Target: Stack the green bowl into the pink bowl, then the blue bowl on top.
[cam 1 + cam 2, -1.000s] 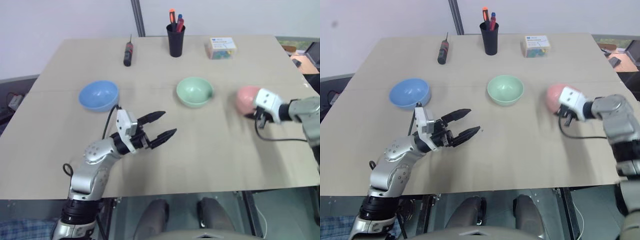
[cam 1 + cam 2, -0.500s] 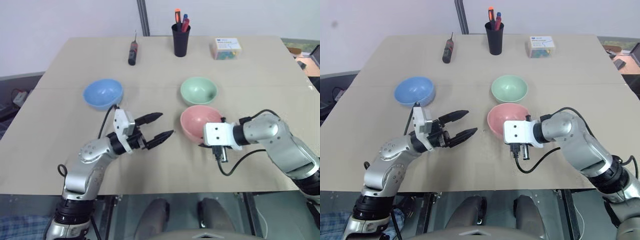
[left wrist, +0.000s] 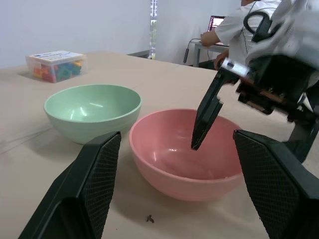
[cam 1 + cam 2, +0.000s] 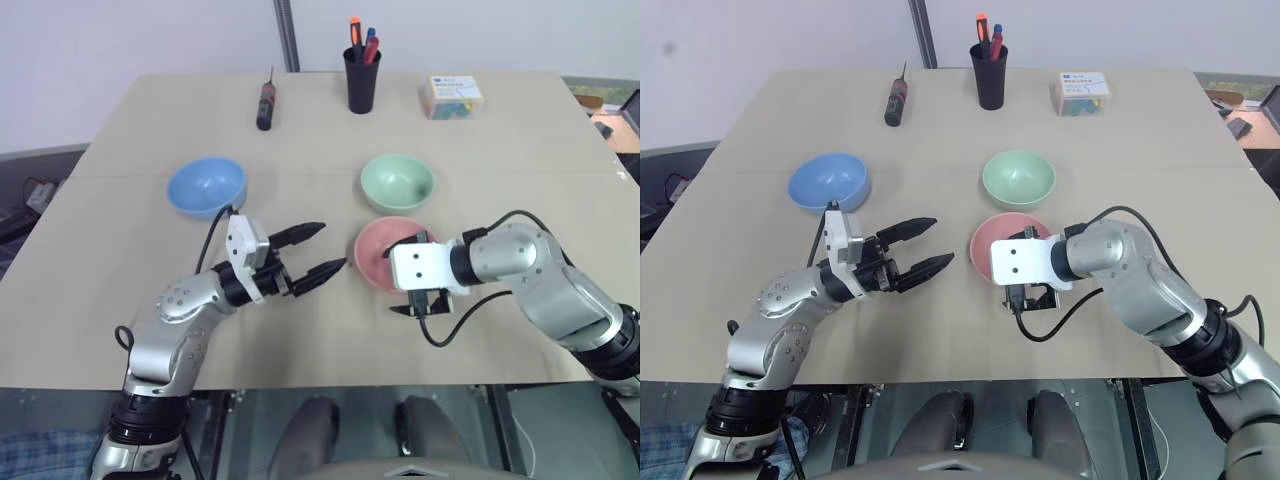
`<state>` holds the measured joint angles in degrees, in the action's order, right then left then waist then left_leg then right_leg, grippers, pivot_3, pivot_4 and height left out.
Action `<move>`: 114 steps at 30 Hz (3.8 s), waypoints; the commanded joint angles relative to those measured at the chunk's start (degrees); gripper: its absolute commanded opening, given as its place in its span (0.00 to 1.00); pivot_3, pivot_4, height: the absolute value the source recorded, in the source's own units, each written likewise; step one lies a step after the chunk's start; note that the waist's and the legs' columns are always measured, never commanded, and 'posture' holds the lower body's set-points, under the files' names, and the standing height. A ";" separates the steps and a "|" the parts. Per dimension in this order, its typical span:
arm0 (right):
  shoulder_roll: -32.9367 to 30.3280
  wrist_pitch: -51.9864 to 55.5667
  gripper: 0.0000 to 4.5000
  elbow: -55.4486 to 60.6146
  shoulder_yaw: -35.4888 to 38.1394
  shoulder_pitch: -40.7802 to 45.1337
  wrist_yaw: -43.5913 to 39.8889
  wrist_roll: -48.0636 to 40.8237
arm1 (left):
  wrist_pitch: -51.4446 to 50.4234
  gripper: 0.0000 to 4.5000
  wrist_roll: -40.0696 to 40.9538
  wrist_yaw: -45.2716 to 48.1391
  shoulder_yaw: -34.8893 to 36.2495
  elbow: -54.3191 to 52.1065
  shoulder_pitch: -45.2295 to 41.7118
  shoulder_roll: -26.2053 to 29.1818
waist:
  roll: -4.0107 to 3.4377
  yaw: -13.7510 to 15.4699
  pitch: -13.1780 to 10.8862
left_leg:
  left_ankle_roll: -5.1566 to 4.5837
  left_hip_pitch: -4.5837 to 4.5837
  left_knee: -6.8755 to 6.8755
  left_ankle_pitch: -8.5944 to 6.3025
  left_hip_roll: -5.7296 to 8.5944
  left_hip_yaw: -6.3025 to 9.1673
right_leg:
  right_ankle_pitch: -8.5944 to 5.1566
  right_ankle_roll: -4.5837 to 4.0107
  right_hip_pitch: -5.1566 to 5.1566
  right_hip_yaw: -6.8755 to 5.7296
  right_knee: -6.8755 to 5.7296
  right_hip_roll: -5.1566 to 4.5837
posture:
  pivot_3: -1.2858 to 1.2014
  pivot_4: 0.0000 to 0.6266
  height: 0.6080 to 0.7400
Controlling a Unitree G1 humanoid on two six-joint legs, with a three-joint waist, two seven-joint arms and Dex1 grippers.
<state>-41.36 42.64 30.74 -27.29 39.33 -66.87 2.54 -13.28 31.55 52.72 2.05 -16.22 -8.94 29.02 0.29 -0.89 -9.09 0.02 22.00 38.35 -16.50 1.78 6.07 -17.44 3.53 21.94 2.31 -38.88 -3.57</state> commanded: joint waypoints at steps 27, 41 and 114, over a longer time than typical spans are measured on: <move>23.14 -15.00 0.98 -57.91 7.75 23.13 19.25 0.23 | 4.85 0.85 -2.38 -10.47 8.78 -0.21 2.47 -2.47 | 0.00 -1.83 0.00 | 0.08 0.75 0.01 0.05 0.06 -0.04 | 0.01 0.00 0.86 0.03 -0.15 0.00 | 0.52 0.24 1.00; 27.33 -21.77 0.78 -68.19 7.01 23.47 21.15 4.35 | 5.12 0.85 -2.75 -10.96 9.04 -1.31 4.54 -1.93 | -0.01 -1.83 0.00 | 0.09 0.74 0.05 0.06 0.07 -0.04 | 0.01 0.00 0.86 0.02 -0.20 0.02 | 0.52 0.24 1.00; -9.41 11.52 0.76 -4.45 35.92 1.58 3.74 -46.65 | 3.24 0.85 -22.03 -14.37 1.70 12.74 -14.19 3.86 | 0.05 -1.18 0.00 | 0.06 0.79 0.27 0.06 0.09 0.00 | 0.01 0.00 0.81 0.01 -0.47 0.18 | 0.52 0.24 1.00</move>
<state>-49.69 54.70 26.10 5.66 40.76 -63.04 -42.37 -10.34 11.73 40.46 3.35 -2.62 -21.77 31.45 0.34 -2.07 -9.09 0.08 22.78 38.63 -16.44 1.86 6.07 -17.44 3.53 22.76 2.31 -39.37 -3.39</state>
